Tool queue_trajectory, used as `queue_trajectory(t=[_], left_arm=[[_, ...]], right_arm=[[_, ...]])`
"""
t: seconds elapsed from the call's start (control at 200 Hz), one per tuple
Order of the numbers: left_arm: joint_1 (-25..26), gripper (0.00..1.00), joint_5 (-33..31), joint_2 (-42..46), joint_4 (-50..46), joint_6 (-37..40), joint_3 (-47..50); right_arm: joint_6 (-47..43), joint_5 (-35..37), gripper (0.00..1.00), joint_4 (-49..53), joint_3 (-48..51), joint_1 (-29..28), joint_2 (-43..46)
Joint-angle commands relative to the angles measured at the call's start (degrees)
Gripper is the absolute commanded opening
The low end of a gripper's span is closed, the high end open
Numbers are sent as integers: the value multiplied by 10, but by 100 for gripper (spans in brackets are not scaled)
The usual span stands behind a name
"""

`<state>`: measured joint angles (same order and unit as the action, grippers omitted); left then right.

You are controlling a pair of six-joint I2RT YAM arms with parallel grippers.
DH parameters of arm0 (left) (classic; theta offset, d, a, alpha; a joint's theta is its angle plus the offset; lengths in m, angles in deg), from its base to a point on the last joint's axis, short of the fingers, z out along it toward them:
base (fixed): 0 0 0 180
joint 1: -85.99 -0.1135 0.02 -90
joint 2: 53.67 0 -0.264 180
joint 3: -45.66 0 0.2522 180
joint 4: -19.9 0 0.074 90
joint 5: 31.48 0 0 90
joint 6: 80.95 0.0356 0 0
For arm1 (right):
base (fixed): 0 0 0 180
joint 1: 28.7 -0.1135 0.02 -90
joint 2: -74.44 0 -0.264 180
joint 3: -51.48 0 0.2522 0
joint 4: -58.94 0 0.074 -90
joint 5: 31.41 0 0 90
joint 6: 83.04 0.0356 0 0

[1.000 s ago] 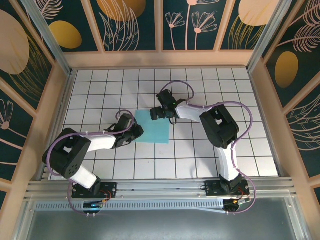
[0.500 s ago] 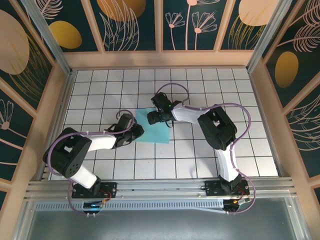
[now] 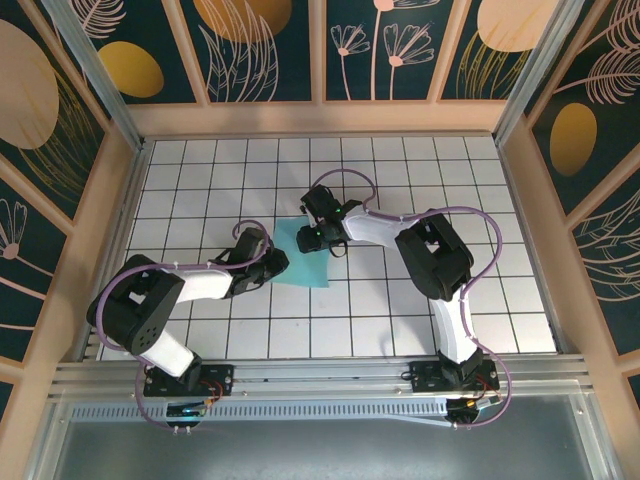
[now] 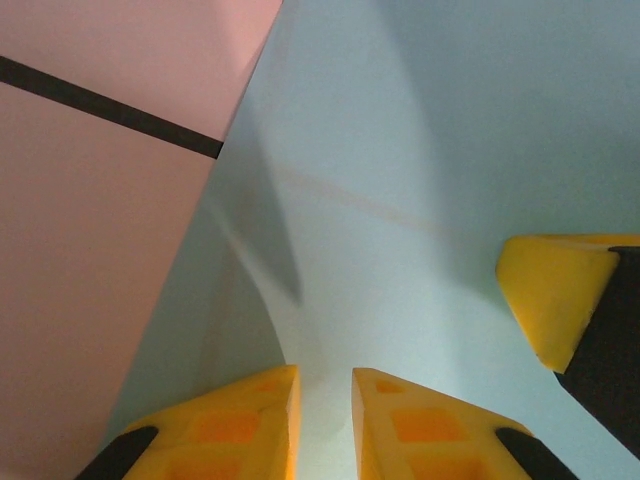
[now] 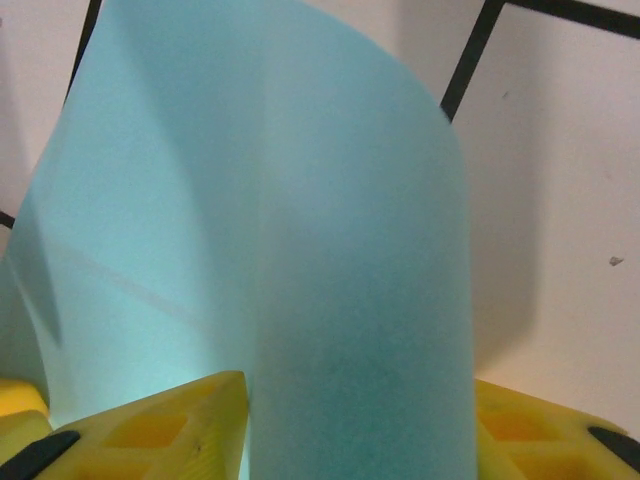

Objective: Fold a paper plane with a square sheet of paper (fold left side to right side)
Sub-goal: Pick up the square sheet of paper from the center of the table.

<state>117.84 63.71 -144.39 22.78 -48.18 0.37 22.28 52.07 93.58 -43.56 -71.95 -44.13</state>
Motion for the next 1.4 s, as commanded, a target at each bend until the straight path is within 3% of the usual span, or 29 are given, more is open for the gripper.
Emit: queue_trajectory(t=[0.0, 0.26, 0.671, 0.896, 1.116, 1.396], left_arm=[[-3, 21, 3, 4, 4, -6, 11], [-8, 28, -20, 62, -23, 14, 9], [-78, 48, -7, 216, -52, 75, 53], [-142, 64, 92, 301, 19, 82, 104], [-158, 84, 196, 345, 114, 94, 120], [-157, 88, 335, 336, 204, 121, 75]], right_arm=[[0, -22, 44, 19, -16, -4, 10], [8, -67, 32, -8, 6, 10, 30], [24, -190, 27, -84, 83, 69, 129], [32, -269, 26, -105, 116, 116, 192], [22, -353, 26, -114, 146, 180, 264], [-13, -478, 25, -98, 155, 240, 354]])
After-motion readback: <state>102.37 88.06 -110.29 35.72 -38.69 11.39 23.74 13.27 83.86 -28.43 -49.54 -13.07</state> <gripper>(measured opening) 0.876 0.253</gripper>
